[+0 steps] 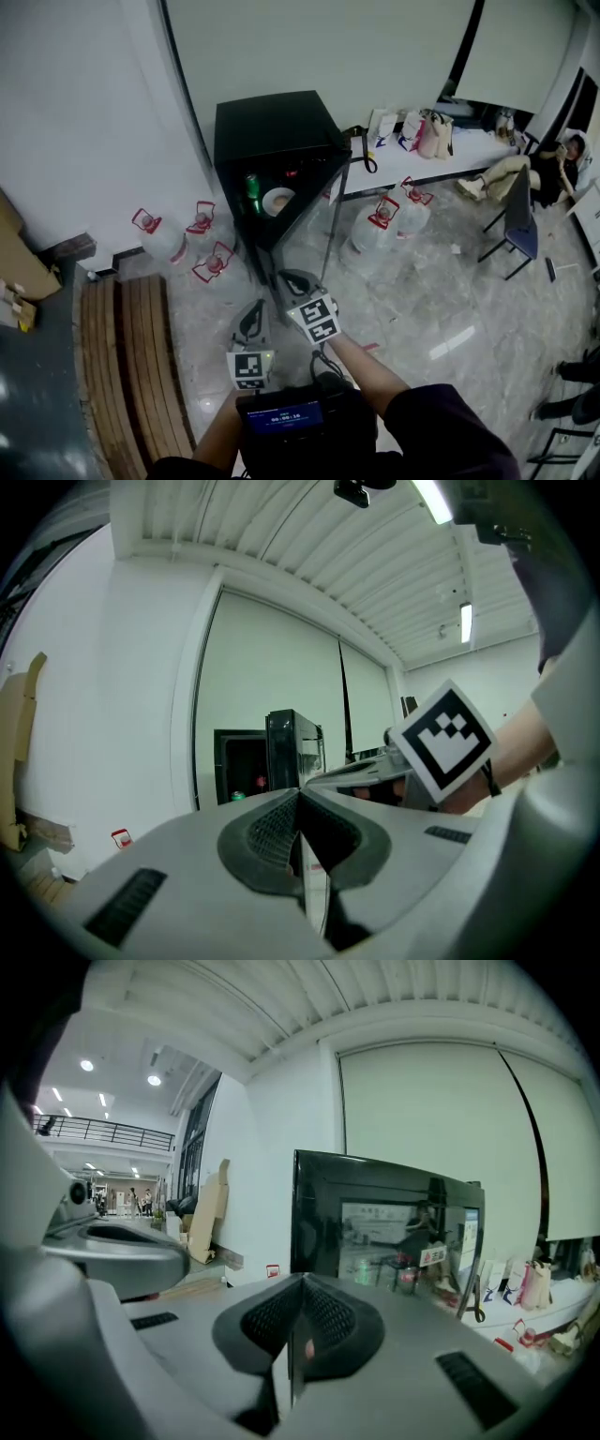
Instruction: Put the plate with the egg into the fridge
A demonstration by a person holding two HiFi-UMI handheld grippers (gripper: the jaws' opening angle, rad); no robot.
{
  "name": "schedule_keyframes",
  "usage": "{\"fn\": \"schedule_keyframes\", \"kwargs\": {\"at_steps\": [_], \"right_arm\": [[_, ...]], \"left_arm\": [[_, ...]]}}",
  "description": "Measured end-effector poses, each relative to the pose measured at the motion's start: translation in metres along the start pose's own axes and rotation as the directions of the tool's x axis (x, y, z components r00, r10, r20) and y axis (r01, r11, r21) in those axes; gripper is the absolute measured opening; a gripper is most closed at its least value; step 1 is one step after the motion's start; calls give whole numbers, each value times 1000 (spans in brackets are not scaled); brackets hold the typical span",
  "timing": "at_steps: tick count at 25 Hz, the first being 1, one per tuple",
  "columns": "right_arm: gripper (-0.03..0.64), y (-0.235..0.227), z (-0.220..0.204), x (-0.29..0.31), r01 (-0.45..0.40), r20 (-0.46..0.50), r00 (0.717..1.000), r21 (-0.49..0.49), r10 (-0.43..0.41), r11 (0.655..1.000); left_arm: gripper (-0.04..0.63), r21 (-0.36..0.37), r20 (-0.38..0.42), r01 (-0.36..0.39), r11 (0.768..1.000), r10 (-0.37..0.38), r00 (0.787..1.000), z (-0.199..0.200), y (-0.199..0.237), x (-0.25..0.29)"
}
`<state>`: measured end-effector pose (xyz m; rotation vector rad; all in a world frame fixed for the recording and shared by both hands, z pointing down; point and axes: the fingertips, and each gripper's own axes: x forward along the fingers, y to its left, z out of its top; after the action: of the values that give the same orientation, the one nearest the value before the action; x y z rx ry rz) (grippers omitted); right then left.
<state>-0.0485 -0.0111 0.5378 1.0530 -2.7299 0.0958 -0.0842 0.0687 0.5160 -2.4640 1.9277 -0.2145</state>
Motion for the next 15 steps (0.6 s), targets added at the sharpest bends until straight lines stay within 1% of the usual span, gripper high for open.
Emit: {"fn": "schedule_keyframes", "kwargs": {"at_steps": [5, 9, 12, 15], "right_arm": [[9, 9, 14, 66, -12, -37, 999, -26, 11, 1000], [9, 6, 19, 93, -43, -44, 998, -42, 41, 998], [9, -1, 25, 96, -83, -9, 997, -14, 83, 996], [9, -10, 37, 83, -117, 63, 991, 26, 115, 993]], "left_arm": [[8, -19, -21, -27, 999, 26, 999, -10, 38, 3], [8, -25, -35, -49, 998, 49, 998, -16, 58, 20], [8, -21, -32, -66, 998, 65, 997, -10, 72, 43], [8, -18, -22, -75, 997, 74, 997, 0, 78, 69]]}}
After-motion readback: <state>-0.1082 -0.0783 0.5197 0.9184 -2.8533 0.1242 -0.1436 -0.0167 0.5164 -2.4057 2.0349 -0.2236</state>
